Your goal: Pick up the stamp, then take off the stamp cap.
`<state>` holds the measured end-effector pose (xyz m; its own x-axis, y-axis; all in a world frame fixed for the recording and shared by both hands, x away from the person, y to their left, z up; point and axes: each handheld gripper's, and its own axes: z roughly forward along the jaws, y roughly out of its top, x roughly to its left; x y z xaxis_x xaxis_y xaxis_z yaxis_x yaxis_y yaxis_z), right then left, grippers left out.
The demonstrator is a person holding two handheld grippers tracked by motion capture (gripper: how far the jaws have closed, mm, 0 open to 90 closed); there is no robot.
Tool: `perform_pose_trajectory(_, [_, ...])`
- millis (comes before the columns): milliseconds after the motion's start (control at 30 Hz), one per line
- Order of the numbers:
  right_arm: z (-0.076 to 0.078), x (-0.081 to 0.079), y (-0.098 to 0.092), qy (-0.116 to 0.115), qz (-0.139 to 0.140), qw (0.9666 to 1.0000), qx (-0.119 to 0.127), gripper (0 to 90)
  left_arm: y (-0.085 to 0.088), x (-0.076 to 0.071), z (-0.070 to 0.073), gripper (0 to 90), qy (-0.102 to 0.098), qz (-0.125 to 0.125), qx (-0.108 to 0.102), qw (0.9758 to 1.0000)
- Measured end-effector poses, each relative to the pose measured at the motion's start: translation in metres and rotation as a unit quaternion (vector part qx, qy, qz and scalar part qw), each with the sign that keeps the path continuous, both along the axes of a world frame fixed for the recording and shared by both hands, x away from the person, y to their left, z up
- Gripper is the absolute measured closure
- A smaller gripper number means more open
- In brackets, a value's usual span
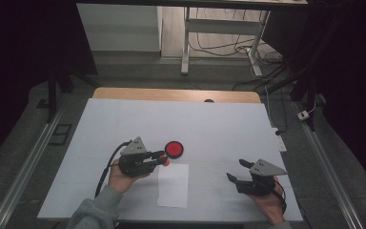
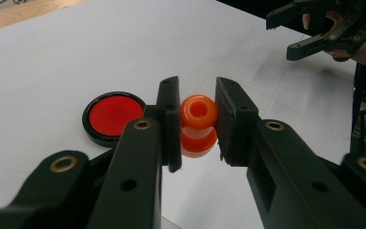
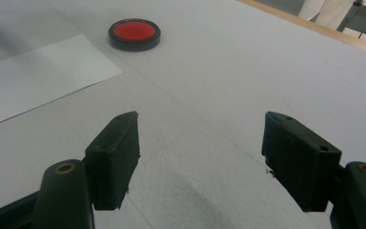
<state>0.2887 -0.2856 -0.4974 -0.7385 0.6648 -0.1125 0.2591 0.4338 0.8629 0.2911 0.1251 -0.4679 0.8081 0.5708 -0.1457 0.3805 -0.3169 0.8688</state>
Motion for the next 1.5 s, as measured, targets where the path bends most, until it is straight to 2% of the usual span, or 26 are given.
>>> perform_pose_trajectory(133, [0.002,-0.001,0.002,0.001,0.004,0.9999,0.013,28.2,0.000,-0.001,0.001,72.4,-0.002,-0.001,-0.001,1.0000])
perform_pose_trajectory(300, [0.003,-0.002,0.005,0.000,0.005,0.9999,0.010,28.2,-0.001,-0.001,0.002,72.4,-0.004,-0.003,-0.003,1.0000])
perform_pose_trajectory(633, [0.003,0.001,0.019,0.001,0.025,0.9996,0.013,28.1,-0.001,-0.002,0.003,72.4,-0.005,-0.002,-0.004,1.0000])
perform_pose_trajectory(800, [0.003,-0.001,0.030,0.003,0.036,0.9993,0.011,28.2,-0.003,-0.003,0.004,72.4,-0.006,-0.005,-0.006,1.0000])
perform_pose_trajectory(900, [0.004,-0.006,0.043,-0.002,0.050,0.9987,0.009,28.4,-0.005,-0.003,0.002,72.4,-0.005,-0.005,-0.001,1.0000])
perform_pose_trajectory(1033, [0.005,-0.008,0.054,-0.005,0.053,0.9986,0.003,28.5,-0.009,-0.005,0.002,72.4,-0.006,-0.010,0.003,0.9999])
perform_pose_trajectory(1067, [0.005,-0.008,0.056,-0.003,0.058,0.9983,0.010,28.5,-0.009,-0.005,0.002,72.4,-0.006,-0.011,0.003,0.9999])
perform_pose_trajectory(1500, [0.001,-0.006,0.076,0.011,0.076,0.9970,0.005,29.2,-0.016,-0.005,0.001,72.4,-0.007,-0.027,0.006,0.9996])
